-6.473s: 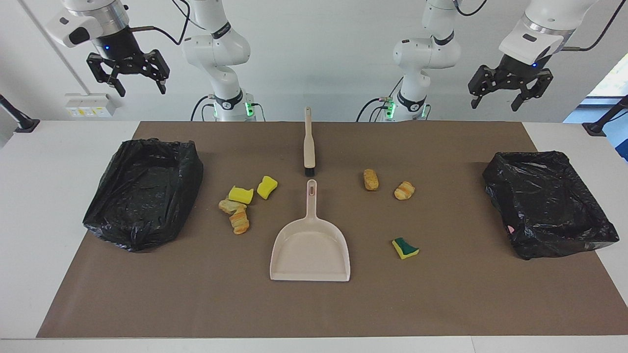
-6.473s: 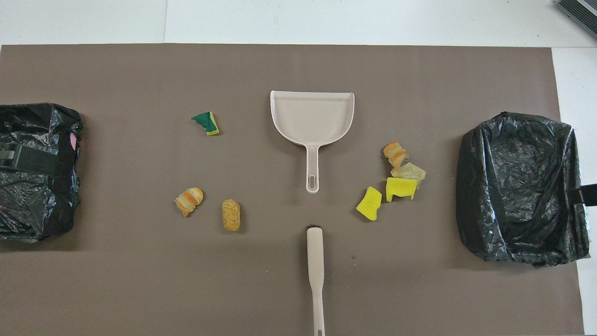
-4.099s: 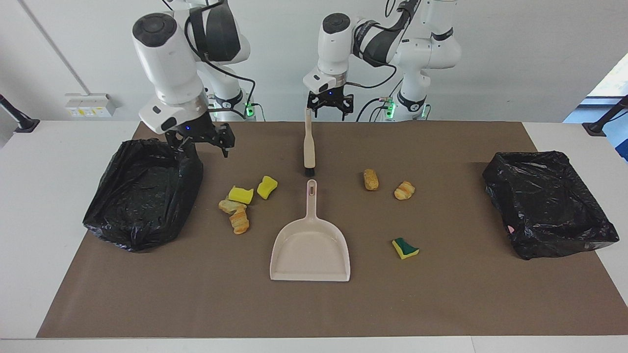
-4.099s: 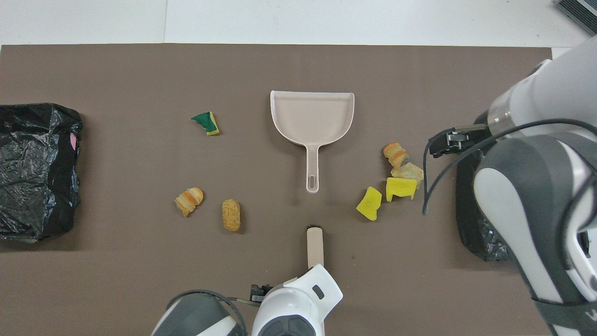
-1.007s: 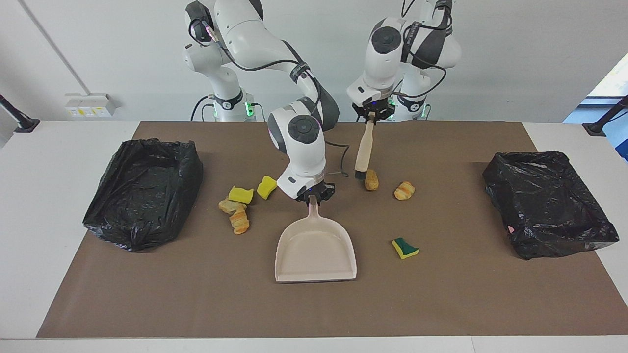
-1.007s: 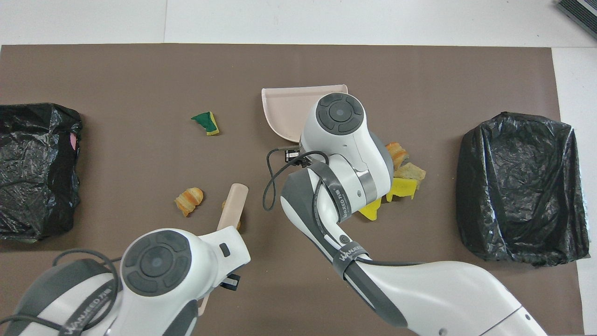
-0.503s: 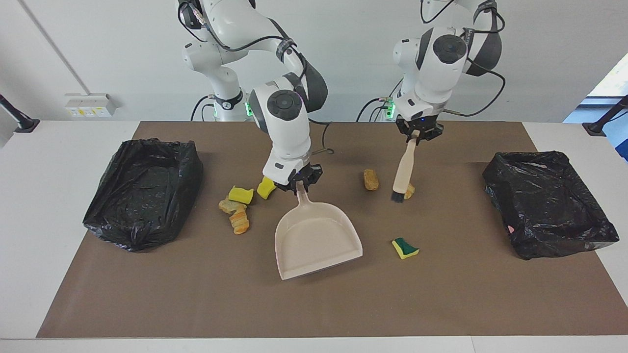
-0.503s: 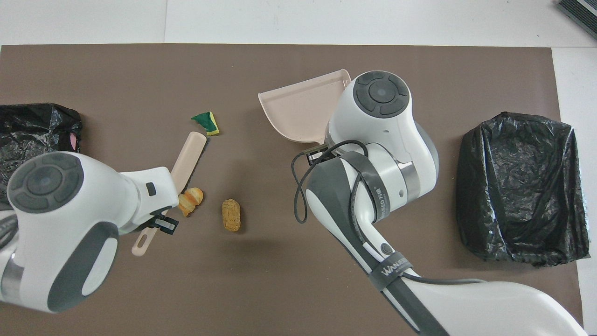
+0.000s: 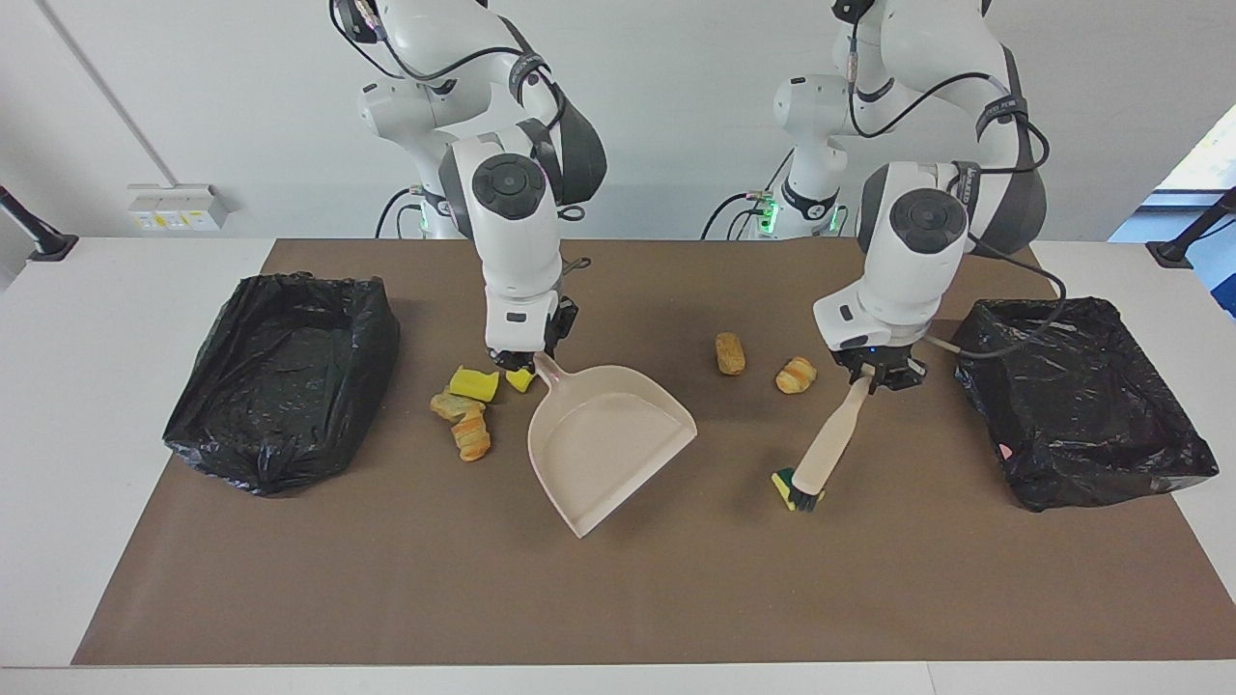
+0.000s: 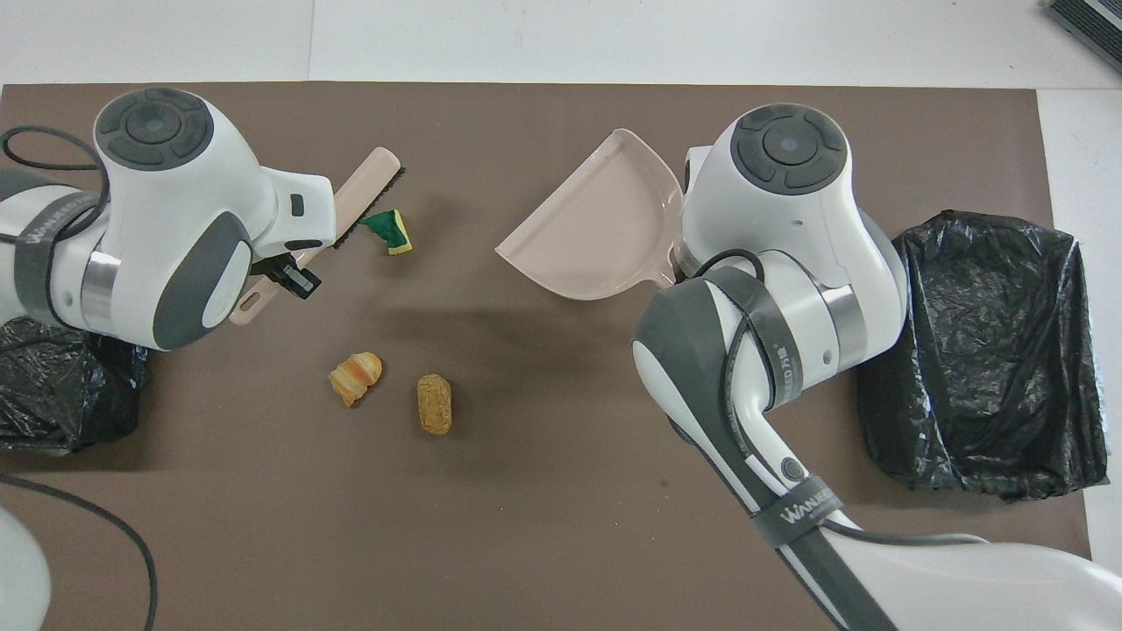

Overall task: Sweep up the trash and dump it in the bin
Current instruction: 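Lift the brush with the left gripper while the right gripper positions the dustpan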

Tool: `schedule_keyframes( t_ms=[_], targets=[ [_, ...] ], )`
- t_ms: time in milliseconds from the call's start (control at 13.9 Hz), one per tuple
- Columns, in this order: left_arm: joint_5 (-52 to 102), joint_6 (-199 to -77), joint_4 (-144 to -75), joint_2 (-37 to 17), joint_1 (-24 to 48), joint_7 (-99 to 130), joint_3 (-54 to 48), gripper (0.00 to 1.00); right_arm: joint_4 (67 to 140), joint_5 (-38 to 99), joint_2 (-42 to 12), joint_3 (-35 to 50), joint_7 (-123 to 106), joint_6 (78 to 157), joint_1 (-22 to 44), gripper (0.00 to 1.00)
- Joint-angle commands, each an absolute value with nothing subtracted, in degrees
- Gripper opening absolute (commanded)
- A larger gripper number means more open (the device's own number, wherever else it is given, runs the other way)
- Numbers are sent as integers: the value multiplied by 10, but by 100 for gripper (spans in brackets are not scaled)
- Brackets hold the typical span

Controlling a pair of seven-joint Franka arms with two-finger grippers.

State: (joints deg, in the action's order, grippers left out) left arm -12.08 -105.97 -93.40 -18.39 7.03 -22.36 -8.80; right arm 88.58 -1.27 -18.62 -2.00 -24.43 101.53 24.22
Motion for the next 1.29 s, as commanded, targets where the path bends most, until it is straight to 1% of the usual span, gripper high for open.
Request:
schedule_keyframes(
  t_ms=[0, 72, 216, 432, 575, 647, 791, 935, 1079, 1223],
  targets=[
    [-129, -1041, -814, -267, 69, -254, -76, 0, 912, -32, -165, -16, -374, 1011, 238, 0],
    [-131, -1044, -796, -283, 68, -268, -76, 0, 925, -32, -162, -16, -413, 1004, 234, 0],
    [-140, -1062, -794, -298, 65, -357, -67, 0, 947, -35, -147, -16, -459, 1005, 236, 0],
    [-135, -1079, -801, -302, 57, -398, -62, 0, 969, -55, -141, -15, -471, 1016, 243, 0],
    [-135, -1104, -809, -307, 48, -417, -62, 0, 997, -54, -138, -14, -460, 1033, 265, 0],
    [-136, -1120, -833, -306, 47, -425, -62, 0, 1008, -53, -132, -14, -461, 1040, 265, 0],
    [-137, -1115, -848, -298, 47, -498, -62, 0, 1032, -54, -119, -14, -461, 1047, 267, 0],
    [-139, -1122, -888, -278, 45, -578, -61, 0, 1078, -58, -94, -13, -465, 1072, 277, 0],
    [-141, -1113, -917, -261, 46, -584, -59, 0, 1120, -59, -73, -13, -461, 1103, 288, 0],
    [-141, -1111, -960, -235, 47, -584, -60, 0, 1127, -59, -69, -12, -465, 1103, 291, 0]
  ],
)
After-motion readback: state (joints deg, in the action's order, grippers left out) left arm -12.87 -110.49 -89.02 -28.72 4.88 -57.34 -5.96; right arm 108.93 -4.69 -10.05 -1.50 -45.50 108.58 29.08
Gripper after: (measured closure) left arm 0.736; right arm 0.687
